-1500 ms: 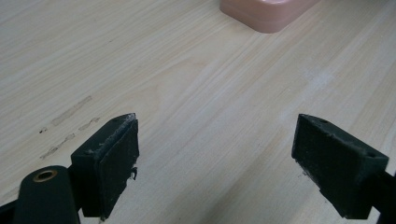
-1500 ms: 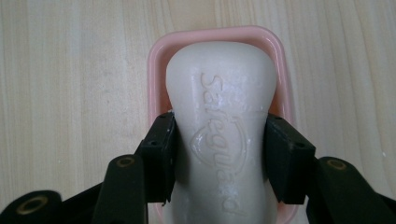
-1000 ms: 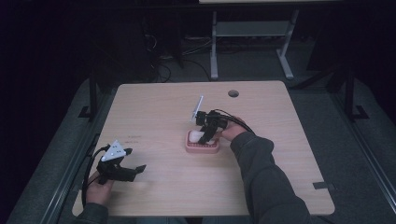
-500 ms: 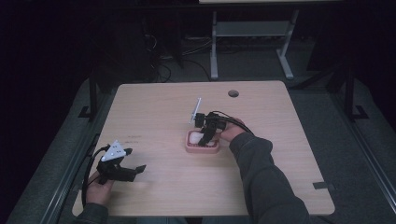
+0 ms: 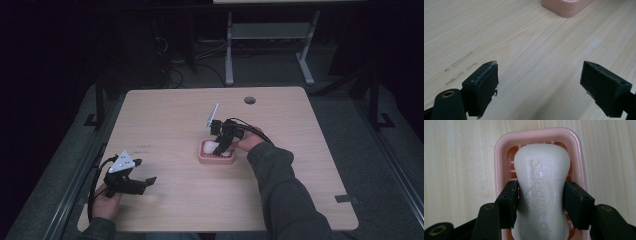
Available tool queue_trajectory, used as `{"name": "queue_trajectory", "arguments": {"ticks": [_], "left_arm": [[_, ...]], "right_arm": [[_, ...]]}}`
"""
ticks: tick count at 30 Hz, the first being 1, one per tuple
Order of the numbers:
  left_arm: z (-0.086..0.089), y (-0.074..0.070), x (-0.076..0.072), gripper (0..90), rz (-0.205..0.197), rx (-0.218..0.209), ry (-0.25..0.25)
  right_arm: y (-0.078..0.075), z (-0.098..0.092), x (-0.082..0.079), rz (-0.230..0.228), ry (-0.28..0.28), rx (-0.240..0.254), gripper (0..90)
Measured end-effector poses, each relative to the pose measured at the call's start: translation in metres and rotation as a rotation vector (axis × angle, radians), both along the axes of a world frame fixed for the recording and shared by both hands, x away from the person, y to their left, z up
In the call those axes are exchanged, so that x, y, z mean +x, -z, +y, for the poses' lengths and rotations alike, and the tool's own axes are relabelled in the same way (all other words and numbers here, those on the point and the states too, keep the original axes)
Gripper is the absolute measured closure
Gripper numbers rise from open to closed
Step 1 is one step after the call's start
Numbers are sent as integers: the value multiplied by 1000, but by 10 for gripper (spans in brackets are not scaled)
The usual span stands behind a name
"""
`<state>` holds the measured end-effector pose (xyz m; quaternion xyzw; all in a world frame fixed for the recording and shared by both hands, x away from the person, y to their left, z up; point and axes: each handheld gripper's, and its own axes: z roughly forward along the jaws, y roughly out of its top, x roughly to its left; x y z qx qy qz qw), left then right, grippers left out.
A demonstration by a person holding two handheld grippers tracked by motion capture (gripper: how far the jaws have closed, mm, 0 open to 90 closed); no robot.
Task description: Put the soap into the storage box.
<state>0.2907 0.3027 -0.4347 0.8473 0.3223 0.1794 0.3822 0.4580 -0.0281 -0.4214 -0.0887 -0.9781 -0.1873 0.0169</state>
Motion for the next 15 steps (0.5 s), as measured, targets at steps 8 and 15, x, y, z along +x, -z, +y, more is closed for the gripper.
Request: {"name": "queue_trajectory", "arguments": {"ticks": [8, 15], "left_arm": [[-1, 0, 0, 144, 1, -2, 3], [-1, 0, 1, 145, 2, 2, 7]], "right_arm": [[-2, -8, -3, -2, 23, 23, 412], [-7, -16, -3, -7, 36, 56, 387]]}}
